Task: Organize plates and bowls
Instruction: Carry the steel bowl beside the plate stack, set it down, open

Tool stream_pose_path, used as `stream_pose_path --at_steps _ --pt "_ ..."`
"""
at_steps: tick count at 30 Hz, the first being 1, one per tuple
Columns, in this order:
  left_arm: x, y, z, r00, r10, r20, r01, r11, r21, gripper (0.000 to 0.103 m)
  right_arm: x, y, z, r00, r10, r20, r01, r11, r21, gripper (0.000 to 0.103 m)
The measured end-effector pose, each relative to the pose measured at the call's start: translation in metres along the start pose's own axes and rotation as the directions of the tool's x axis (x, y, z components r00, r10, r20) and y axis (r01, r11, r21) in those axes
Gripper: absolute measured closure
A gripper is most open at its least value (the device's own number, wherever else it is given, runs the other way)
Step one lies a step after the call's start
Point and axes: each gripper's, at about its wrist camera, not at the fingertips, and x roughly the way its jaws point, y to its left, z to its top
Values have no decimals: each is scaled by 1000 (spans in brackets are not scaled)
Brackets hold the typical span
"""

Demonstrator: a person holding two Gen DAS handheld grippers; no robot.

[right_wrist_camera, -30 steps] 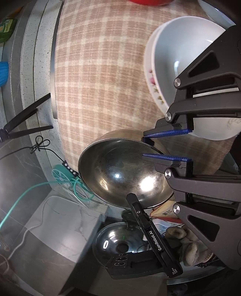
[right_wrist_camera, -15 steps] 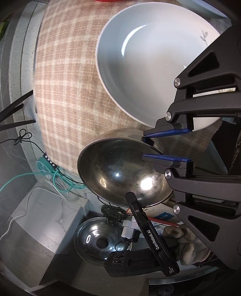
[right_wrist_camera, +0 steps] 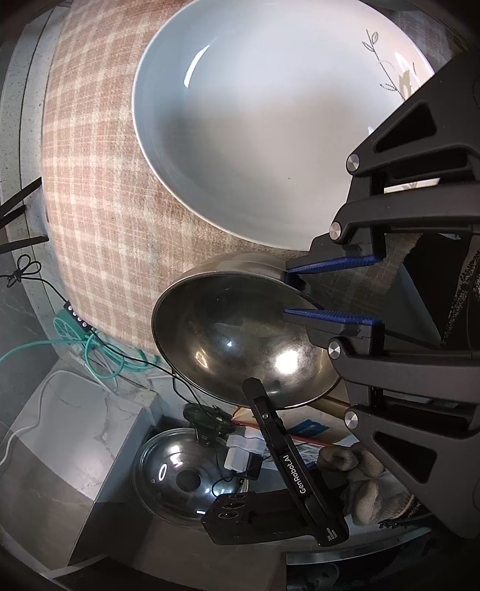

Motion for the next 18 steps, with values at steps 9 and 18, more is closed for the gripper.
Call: stream_pose_path --at_steps 9,18 --pt "1 2 -5 1000 4 -2 -4 1000 3 85 -1 3 -3 999 -32 10 32 999 -41 81" --pt "-4 -3 -2 999 32 20 -33 999 30 65 -6 3 -2 999 -9 35 11 999 -39 64"
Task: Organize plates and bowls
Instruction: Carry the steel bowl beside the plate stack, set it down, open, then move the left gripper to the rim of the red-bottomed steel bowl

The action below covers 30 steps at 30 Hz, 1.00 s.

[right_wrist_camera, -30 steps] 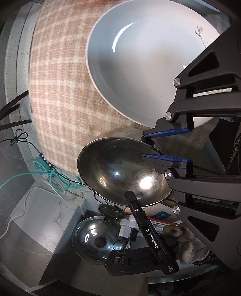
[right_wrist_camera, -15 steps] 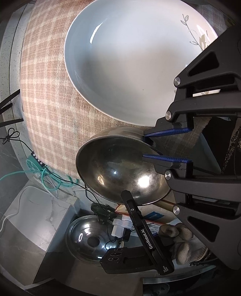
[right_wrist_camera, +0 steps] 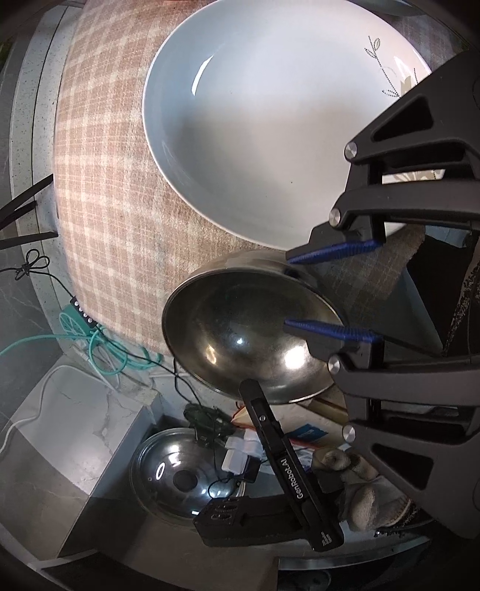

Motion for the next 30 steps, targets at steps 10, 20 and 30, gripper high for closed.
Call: stream_pose_path --at_steps 10,20,30 --pt "-10 -4 8 999 6 36 -6 1000 10 64 -16 1 6 998 11 62 -12 1000 12 47" --pt "-26 -29 19 993 35 116 -45 996 80 45 -66 -9 10 973 -120 198 123 992 -4 23" --pt "-24 -72 22 991 29 128 -51 983 174 37 -132 -48 -6 910 -276 310 274 960 53 20"
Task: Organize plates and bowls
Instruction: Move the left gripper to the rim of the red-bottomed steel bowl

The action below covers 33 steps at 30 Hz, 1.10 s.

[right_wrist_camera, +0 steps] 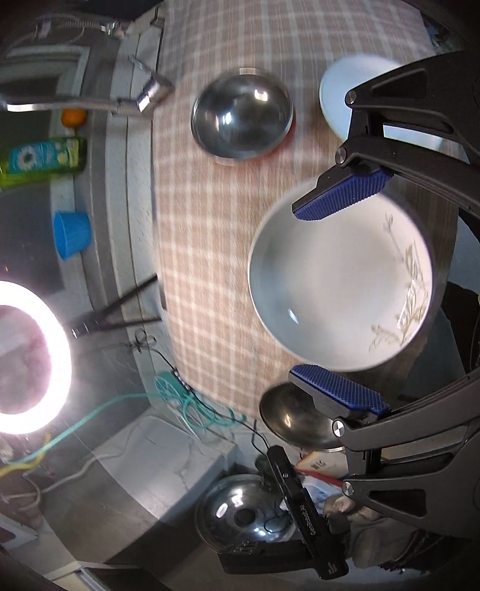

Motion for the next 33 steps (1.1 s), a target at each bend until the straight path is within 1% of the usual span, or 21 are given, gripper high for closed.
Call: stream_pose_path --at_steps 5,8,11,16,23,30,33 --pt "6 -28 5 1000 -26 -2 26 998 50 37 -28 -38 2 993 -109 50 108 994 24 20" --pt "13 -47 7 999 -47 -10 48 996 80 37 -41 -62 2 985 -161 60 158 986 50 20" --pt "20 -65 7 998 -61 -19 63 992 106 37 -49 -84 2 977 -203 64 199 978 66 20" --pt "34 -98 7 995 -94 -38 99 985 143 37 -58 -118 4 967 -249 60 244 966 79 20" --pt "56 -143 5 990 -121 -66 132 970 205 37 -59 -165 11 968 -249 34 244 963 112 20" --pt "85 -182 6 982 -152 -114 174 960 219 37 -46 -184 22 976 -220 6 218 972 87 20" --pt "96 -197 7 978 -165 -130 191 954 229 37 -37 -190 27 983 -186 -5 185 978 91 20"
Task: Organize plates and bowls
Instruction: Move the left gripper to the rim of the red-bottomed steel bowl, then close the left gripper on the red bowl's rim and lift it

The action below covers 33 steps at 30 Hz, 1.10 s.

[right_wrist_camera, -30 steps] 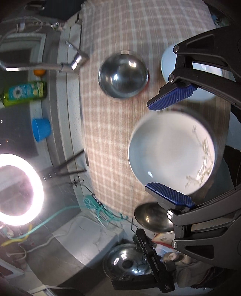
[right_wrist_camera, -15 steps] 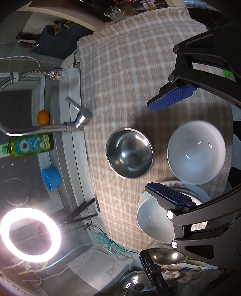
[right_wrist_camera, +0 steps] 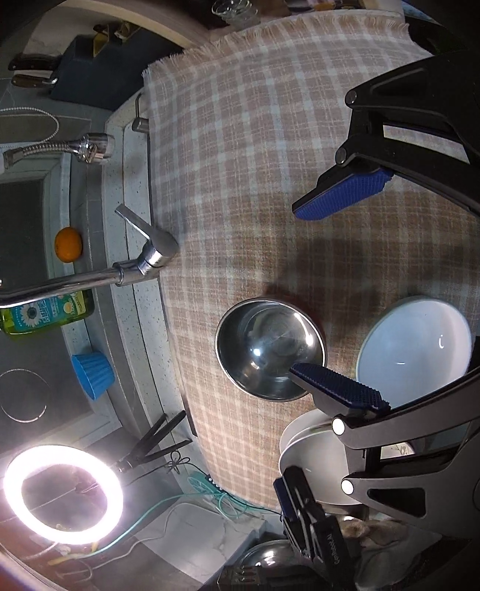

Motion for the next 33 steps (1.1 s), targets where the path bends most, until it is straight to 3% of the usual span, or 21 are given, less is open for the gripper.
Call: stream_pose_path --at_steps 5,7,12,16,21,27,33 --pt "23 -12 9 999 -29 -34 29 1000 -5 42 22 -3 6 997 57 -53 -56 998 8 31" --pt "33 -14 13 998 -41 -52 41 999 -12 52 31 -4 7 995 72 -70 -71 997 13 33" --pt "53 -18 20 993 -63 -97 60 998 -27 61 55 -12 9 983 132 -127 -125 990 65 47" --pt "63 -24 24 990 -69 -121 67 998 -21 68 68 -18 11 976 161 -147 -147 984 101 52" --pt "76 -27 28 986 -71 -152 69 997 -19 81 78 -18 12 969 182 -169 -164 980 116 68" --pt "87 -25 29 981 -82 -174 78 997 -31 86 90 -18 11 960 203 -192 -181 975 126 86" --pt "90 -29 30 980 -85 -179 84 996 -13 92 89 -14 13 963 189 -190 -168 978 122 86"
